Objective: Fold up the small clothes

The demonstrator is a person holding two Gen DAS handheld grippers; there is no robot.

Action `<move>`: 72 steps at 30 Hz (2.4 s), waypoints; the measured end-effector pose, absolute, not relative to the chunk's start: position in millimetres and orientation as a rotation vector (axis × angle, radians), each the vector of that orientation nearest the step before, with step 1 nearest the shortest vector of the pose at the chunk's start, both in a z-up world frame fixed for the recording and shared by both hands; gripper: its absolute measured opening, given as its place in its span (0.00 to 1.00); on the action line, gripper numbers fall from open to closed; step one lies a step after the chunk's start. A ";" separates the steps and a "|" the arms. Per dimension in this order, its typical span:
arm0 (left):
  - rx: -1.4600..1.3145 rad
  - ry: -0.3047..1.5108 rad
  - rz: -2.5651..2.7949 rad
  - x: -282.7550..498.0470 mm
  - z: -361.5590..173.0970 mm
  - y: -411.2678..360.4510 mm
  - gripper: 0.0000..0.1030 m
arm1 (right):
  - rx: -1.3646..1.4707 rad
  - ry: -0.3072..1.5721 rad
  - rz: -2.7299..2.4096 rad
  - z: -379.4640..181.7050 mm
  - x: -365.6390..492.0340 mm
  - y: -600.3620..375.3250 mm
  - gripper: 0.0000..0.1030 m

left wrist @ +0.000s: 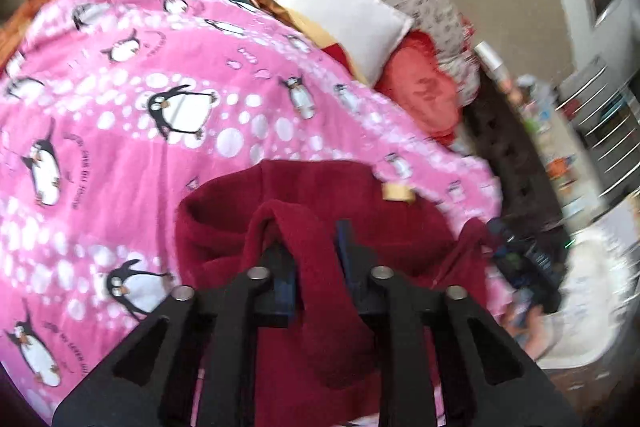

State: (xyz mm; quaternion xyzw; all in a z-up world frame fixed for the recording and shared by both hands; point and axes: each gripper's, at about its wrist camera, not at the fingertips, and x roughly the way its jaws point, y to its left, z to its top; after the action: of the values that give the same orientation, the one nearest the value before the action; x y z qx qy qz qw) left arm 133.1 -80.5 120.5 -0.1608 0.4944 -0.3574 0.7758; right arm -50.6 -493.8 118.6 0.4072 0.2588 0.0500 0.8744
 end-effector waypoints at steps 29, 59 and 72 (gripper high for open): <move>-0.298 1.044 -0.631 68.2 85.2 -23.4 0.85 | 0.438 0.744 -0.075 119.0 -24.0 -402.1 0.56; 0.037 1.085 -0.794 -24.7 32.7 -14.6 0.16 | 0.599 0.857 0.356 60.8 -22.6 -303.5 0.60; -0.092 0.940 -0.778 -8.0 98.5 -4.0 0.45 | 0.412 0.699 0.333 123.9 41.5 -255.2 0.48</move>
State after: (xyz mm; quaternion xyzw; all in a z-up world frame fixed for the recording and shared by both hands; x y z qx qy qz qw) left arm -8.0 -4.0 98.5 -0.0432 0.4413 -0.3652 0.8186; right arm 41.5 -255.2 123.9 0.1996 0.3384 0.1612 0.9053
